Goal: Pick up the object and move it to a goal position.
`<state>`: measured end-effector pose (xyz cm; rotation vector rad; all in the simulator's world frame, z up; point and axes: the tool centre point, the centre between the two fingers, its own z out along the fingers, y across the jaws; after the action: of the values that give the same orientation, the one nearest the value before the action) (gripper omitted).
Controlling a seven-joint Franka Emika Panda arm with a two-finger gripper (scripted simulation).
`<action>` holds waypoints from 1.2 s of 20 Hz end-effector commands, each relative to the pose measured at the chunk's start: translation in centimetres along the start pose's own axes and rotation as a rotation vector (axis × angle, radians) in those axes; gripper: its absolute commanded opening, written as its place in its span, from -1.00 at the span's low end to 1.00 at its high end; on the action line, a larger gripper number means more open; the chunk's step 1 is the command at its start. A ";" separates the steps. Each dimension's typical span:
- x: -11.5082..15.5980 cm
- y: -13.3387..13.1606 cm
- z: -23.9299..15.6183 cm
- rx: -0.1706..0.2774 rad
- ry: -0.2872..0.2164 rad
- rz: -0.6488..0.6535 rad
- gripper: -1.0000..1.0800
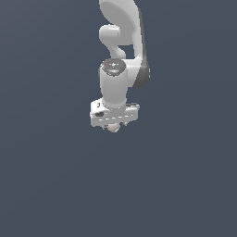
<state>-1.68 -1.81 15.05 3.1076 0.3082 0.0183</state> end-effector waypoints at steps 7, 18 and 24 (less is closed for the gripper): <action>-3.2 -0.1 2.7 0.008 -0.004 -0.197 0.92; -7.0 -0.5 5.3 0.018 -0.005 -0.413 0.92; -7.9 -0.6 5.9 0.021 -0.005 -0.467 0.92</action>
<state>-9.31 -2.89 9.19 2.9750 1.0065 -0.0003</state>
